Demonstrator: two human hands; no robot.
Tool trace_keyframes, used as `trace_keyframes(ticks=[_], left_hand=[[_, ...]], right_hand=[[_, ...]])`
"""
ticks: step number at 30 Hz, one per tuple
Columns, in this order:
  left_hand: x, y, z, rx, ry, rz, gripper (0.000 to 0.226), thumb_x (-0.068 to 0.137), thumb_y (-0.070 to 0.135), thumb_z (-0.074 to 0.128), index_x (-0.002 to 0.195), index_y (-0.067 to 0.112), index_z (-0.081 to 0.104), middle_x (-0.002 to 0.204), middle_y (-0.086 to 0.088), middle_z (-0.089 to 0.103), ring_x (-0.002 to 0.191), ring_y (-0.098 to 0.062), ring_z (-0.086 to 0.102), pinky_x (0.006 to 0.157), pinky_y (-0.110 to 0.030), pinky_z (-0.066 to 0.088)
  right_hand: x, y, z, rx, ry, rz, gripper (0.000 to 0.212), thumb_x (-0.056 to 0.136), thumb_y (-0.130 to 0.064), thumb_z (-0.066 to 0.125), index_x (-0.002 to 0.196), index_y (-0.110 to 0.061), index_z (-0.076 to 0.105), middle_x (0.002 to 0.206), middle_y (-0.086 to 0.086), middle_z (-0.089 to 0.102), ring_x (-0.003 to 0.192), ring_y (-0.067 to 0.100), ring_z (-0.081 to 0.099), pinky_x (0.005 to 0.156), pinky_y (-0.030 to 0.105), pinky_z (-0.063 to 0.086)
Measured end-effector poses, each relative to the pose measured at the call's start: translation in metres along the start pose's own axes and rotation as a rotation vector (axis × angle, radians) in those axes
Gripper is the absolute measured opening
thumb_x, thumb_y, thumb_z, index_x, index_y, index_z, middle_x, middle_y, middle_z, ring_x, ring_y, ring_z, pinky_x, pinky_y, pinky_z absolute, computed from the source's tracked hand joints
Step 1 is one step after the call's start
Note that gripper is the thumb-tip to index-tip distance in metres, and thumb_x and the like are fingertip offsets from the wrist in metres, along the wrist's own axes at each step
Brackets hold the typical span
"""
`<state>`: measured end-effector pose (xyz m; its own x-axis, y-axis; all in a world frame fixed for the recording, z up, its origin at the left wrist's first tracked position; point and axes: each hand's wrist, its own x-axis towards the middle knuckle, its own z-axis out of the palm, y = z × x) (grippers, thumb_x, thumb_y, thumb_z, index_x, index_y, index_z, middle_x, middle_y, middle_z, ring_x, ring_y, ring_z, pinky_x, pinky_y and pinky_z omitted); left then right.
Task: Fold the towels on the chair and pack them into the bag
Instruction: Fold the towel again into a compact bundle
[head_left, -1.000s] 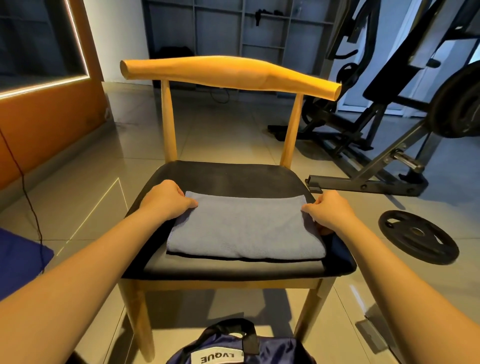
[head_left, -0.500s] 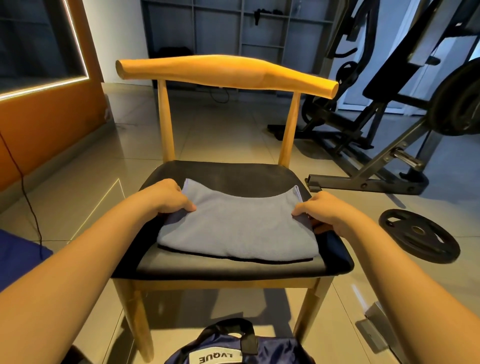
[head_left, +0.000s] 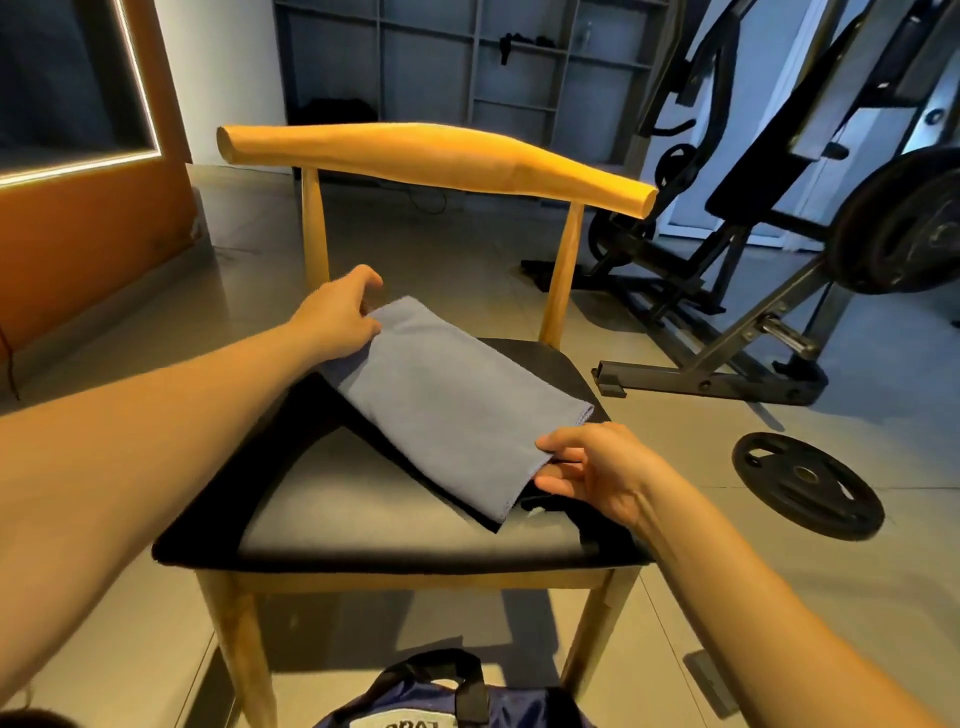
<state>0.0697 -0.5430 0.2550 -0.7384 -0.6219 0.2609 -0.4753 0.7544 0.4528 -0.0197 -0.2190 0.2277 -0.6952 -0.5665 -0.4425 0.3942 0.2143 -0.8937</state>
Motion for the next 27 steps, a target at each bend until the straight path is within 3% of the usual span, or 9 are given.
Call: trace_keyframes(ticks=[3,6,8,11,14,16,21,24,27], left_hand=[[-0.030,0.017,0.019,0.163,-0.025,0.084,0.044,0.090,0.034,0.072,0.130,0.023,0.058,0.125,-0.007,0.062,0.110,-0.030,0.063,0.093,-0.047,0.053],[-0.087,0.055,0.034,-0.078,-0.210,0.244,0.016,0.088,0.040,0.073,0.091,0.024,0.073,0.087,0.003,0.072,0.082,-0.019,0.067,0.081,-0.041,0.056],[-0.130,0.078,0.041,-0.149,-0.332,0.330,0.033,0.083,0.057,0.074,0.087,0.024,0.071,0.078,0.007,0.068,0.073,-0.011,0.062,0.072,-0.038,0.054],[-0.172,0.094,0.057,0.185,-0.246,0.451,0.055,0.078,0.076,0.064,0.101,0.026,0.062,0.092,0.008,0.061,0.085,-0.013,0.057,0.067,-0.033,0.046],[-0.186,0.096,0.069,0.346,-0.101,0.527,0.048,0.086,0.064,0.062,0.106,0.020,0.057,0.100,-0.001,0.058,0.096,-0.023,0.056,0.067,-0.034,0.038],[-0.192,0.093,0.073,0.336,-0.066,0.555,0.042,0.089,0.057,0.061,0.105,0.019,0.056,0.101,-0.002,0.060,0.097,-0.025,0.057,0.070,-0.037,0.045],[-0.196,0.078,0.074,0.350,-0.042,0.723,0.026,0.082,0.041,0.066,0.091,0.017,0.060,0.084,-0.002,0.061,0.077,-0.025,0.059,0.059,-0.036,0.049],[-0.196,0.070,0.078,0.504,-0.034,0.815,0.015,0.073,0.026,0.068,0.073,0.016,0.059,0.069,-0.003,0.058,0.060,-0.025,0.053,0.051,-0.032,0.043],[-0.198,0.067,0.086,0.571,0.026,0.853,0.011,0.074,0.022,0.067,0.073,0.013,0.061,0.067,-0.005,0.058,0.059,-0.026,0.051,0.055,-0.036,0.047]], right_hand=[[0.000,0.018,0.008,-0.013,0.030,0.025,0.013,0.088,0.005,0.070,0.099,0.001,0.066,0.109,0.028,0.072,0.088,0.038,0.075,0.062,0.037,0.064],[0.002,0.020,0.012,-0.035,0.073,-0.019,0.007,0.095,-0.004,0.065,0.100,0.000,0.063,0.102,0.026,0.073,0.082,0.036,0.076,0.060,0.038,0.063],[0.003,0.021,0.011,-0.055,0.094,-0.038,0.013,0.101,-0.010,0.057,0.104,0.002,0.062,0.094,0.025,0.074,0.071,0.034,0.075,0.056,0.038,0.062],[0.005,0.022,0.007,-0.120,0.133,-0.079,0.014,0.103,-0.008,0.052,0.109,0.001,0.061,0.094,0.025,0.074,0.072,0.034,0.076,0.054,0.037,0.061],[0.008,0.018,0.001,-0.220,0.210,-0.158,0.004,0.100,-0.007,0.057,0.100,-0.003,0.061,0.095,0.026,0.073,0.068,0.031,0.074,0.058,0.039,0.064],[0.010,0.015,-0.003,-0.263,0.233,-0.177,0.003,0.099,-0.007,0.061,0.097,-0.005,0.060,0.091,0.024,0.074,0.065,0.029,0.073,0.057,0.037,0.063],[0.018,0.010,-0.010,-0.275,0.249,-0.190,0.026,0.096,-0.003,0.064,0.117,-0.011,0.050,0.093,0.019,0.071,0.060,0.024,0.070,0.046,0.028,0.054],[0.023,0.010,-0.014,-0.299,0.267,-0.183,0.023,0.097,-0.005,0.065,0.116,-0.011,0.054,0.093,0.018,0.070,0.059,0.023,0.068,0.048,0.027,0.053],[0.024,0.011,-0.015,-0.333,0.269,-0.191,0.023,0.095,-0.008,0.068,0.117,-0.008,0.059,0.092,0.018,0.070,0.055,0.020,0.062,0.045,0.025,0.051]])
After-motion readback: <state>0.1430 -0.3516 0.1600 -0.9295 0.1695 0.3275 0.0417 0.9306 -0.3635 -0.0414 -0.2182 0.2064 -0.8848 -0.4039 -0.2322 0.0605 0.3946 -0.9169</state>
